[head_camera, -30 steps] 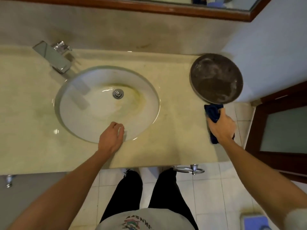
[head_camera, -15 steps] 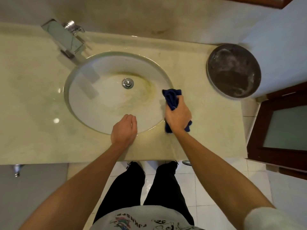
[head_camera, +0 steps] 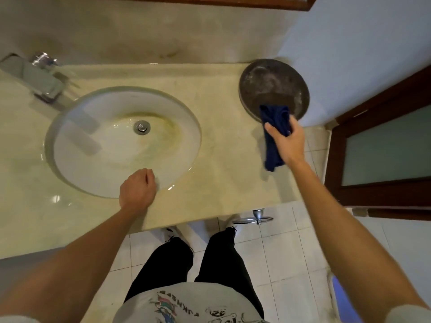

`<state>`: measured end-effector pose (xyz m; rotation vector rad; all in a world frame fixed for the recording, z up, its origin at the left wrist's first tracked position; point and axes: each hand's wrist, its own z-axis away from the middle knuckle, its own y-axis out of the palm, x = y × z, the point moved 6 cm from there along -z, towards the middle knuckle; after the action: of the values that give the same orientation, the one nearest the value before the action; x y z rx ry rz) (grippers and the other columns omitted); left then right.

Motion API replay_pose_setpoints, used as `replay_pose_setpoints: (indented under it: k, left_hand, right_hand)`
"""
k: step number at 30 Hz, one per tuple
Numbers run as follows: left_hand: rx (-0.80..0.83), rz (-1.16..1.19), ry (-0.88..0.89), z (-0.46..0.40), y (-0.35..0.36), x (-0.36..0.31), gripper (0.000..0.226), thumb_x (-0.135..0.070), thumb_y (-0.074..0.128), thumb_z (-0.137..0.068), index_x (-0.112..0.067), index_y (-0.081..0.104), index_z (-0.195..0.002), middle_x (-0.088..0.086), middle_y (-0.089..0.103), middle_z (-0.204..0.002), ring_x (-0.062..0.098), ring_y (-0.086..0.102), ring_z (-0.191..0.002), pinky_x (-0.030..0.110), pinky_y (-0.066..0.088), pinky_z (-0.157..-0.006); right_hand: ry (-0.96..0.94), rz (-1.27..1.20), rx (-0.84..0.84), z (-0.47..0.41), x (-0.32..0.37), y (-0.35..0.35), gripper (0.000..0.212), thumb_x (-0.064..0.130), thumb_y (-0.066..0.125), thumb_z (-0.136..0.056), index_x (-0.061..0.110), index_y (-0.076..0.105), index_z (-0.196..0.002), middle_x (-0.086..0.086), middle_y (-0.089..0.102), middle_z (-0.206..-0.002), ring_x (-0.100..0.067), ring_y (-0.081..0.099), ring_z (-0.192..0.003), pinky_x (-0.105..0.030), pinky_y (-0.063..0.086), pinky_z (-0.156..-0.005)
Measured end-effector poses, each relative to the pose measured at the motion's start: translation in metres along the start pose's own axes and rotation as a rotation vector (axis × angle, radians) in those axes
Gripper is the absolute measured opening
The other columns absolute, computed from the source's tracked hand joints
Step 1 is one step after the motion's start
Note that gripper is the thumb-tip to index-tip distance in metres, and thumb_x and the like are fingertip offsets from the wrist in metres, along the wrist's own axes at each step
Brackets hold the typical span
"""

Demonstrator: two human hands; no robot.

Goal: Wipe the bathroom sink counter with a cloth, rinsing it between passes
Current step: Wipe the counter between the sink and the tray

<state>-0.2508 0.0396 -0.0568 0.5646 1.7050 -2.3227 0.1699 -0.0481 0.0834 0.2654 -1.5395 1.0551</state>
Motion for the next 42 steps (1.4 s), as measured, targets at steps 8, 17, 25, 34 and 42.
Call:
replay_pose_setpoints:
  k: [8,17,25,34,42]
  left_hand:
    - [-0.053,-0.047,-0.025,0.0,-0.001,0.001,0.043,-0.032,0.033,-0.108,-0.013,0.049,-0.072,0.004,0.051,-0.068,0.029,0.052,-0.063,0.038,0.037,-0.061]
    - [-0.08,-0.049,0.007,0.0,0.0,-0.002,0.042,-0.032,0.033,-0.107,-0.012,0.05,-0.075,0.003,0.052,-0.07,0.028,0.051,-0.064,0.037,0.035,-0.063]
    - [-0.063,0.294,-0.05,0.001,-0.01,0.002,0.039,-0.029,0.032,-0.106,-0.013,0.066,-0.097,-0.001,0.064,-0.09,0.019,0.058,-0.08,0.035,0.047,-0.075]
    - [-0.089,0.762,-0.344,-0.022,-0.035,0.059,0.026,-0.023,0.043,-0.105,-0.012,0.065,-0.114,0.002,0.067,-0.1,0.02,0.064,-0.093,0.03,0.053,-0.082]
    - [0.069,0.415,-0.192,-0.021,-0.021,0.064,0.031,-0.038,0.049,-0.1,-0.014,0.069,-0.099,0.002,0.07,-0.096,0.022,0.063,-0.09,0.031,0.044,-0.078]
  right_hand:
    - [0.019,0.636,0.095,-0.022,-0.096,-0.07,0.033,0.05,0.076,-0.082,0.026,0.056,-0.094,-0.002,0.069,-0.084,-0.03,0.066,-0.078,-0.049,0.056,-0.068]
    - [0.024,0.69,-0.063,0.053,-0.098,0.004,0.034,0.043,0.073,-0.084,0.019,0.057,-0.101,-0.002,0.07,-0.085,-0.032,0.065,-0.075,-0.034,0.043,-0.069]
    - [0.077,0.36,-0.073,0.146,-0.011,0.206,0.026,0.033,0.075,-0.078,0.022,0.062,-0.098,0.007,0.069,-0.085,-0.02,0.063,-0.074,-0.029,0.039,-0.063]
    - [0.278,-0.288,0.119,0.13,0.048,0.265,0.021,0.03,0.082,-0.083,0.025,0.062,-0.089,0.008,0.073,-0.084,-0.012,0.071,-0.078,-0.043,0.062,-0.078]
    - [0.072,0.15,-0.179,0.063,-0.009,0.031,0.032,0.031,0.083,-0.079,0.012,0.067,-0.099,0.004,0.068,-0.088,-0.01,0.063,-0.081,-0.042,0.056,-0.079]
